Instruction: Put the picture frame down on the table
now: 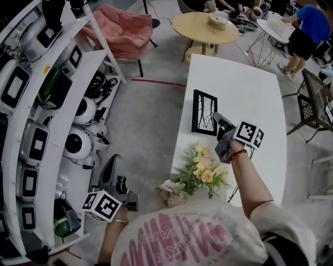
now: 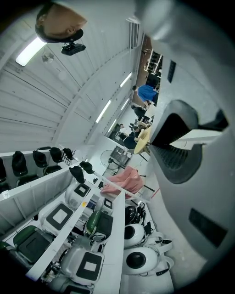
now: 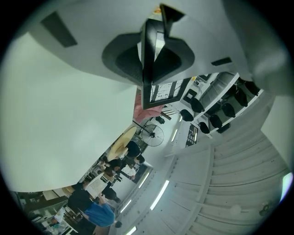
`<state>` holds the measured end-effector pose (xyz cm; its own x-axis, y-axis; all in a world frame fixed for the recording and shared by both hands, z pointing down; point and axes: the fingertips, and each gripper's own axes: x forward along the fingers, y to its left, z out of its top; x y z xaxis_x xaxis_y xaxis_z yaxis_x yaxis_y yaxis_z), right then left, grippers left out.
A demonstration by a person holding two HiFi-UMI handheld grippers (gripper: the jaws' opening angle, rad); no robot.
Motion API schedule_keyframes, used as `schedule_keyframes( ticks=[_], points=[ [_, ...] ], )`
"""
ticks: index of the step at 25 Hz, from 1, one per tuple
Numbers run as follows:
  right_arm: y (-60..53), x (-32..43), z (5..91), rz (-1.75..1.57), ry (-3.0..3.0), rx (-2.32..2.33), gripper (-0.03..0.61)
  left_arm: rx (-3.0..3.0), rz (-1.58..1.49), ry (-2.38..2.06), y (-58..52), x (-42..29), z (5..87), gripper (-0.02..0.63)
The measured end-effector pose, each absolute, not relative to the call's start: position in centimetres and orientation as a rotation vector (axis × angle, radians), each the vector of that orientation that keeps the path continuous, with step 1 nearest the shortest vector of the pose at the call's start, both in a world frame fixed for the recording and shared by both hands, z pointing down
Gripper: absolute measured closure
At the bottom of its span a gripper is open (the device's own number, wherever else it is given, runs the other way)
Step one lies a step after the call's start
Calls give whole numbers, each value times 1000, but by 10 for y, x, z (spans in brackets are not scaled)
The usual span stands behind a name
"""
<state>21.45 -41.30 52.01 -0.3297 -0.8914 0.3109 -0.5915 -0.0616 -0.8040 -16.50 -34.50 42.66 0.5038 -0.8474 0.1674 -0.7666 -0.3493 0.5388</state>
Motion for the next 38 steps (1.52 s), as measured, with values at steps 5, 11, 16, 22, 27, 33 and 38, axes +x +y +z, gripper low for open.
schedule_keyframes(
  ticks=[5,11,16,22,27,33,38],
  points=[
    [-420,215,545,-1403,1892,-1620,506,2181,-182,-1315,-344,-160,431,611],
    [-420,218,568,-1467,1875,-1662,506,2149,-164,-1317,-339,-161,442,611],
    [-419,220,583,-1509,1858,-1707,506,2127,-166,-1338,-336,-169,445,611],
    [-420,220,596,-1565,1816,-1766,505,2107,-172,-1355,-333,-176,448,611],
    [-422,216,606,-1610,1788,-1788,505,2085,-174,-1371,-331,-185,452,611],
    [-424,216,611,-1618,1794,-1843,505,2077,-178,-1383,-332,-190,452,611],
    [-424,217,613,-1607,1806,-1899,505,2071,-182,-1386,-331,-194,454,611]
  ],
)
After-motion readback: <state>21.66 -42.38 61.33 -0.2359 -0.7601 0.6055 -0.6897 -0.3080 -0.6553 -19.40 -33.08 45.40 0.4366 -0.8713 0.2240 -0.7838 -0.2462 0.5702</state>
